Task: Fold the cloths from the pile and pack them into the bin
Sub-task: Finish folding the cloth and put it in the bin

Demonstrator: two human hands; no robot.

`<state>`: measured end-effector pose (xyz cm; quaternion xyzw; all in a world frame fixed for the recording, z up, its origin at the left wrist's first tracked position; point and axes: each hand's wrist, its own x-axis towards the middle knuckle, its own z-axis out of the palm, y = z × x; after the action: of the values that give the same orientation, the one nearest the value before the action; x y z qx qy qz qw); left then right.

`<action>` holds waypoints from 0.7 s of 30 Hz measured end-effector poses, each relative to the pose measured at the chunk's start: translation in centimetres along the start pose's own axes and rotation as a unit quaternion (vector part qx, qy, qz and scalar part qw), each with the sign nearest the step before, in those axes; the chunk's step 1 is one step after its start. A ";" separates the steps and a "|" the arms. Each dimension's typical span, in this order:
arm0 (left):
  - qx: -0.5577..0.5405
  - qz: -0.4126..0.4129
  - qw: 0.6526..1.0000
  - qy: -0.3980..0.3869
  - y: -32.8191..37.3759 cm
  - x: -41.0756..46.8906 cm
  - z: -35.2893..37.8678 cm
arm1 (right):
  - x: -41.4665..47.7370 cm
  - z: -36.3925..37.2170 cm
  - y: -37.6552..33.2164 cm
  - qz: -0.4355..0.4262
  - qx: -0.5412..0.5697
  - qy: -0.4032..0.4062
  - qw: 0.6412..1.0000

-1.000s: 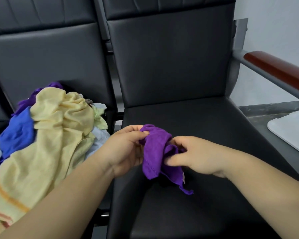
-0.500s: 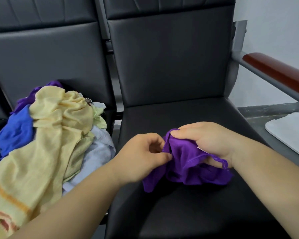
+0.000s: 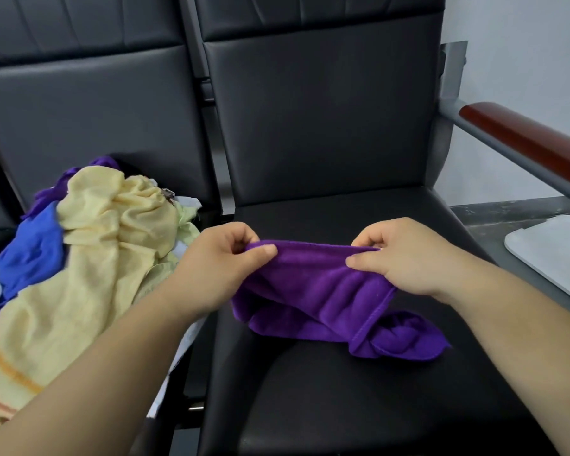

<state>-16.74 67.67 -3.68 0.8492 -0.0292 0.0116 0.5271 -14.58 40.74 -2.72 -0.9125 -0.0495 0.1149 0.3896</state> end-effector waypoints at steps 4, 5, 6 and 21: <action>0.057 -0.076 0.993 -0.070 -1.8 0.0 -1.3 | 1.3 0.1 1.6 0.011 -0.149 0.123 0.981; 0.095 -0.094 0.989 -0.070 -2.2 0.0 -1.6 | 1.6 0.2 2.0 0.023 -0.159 0.127 0.979; 0.131 -0.107 0.983 -0.072 -2.5 0.0 -2.0 | 1.8 0.3 2.3 0.035 -0.162 0.124 0.978; -0.403 -0.317 0.851 0.117 -3.6 1.9 -1.2 | 3.9 0.9 1.4 0.198 0.598 0.041 0.776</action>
<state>-14.57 70.33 -6.29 0.5181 0.3016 -0.0693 0.7974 -11.03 41.10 -5.00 -0.4894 0.2274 0.1587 0.8268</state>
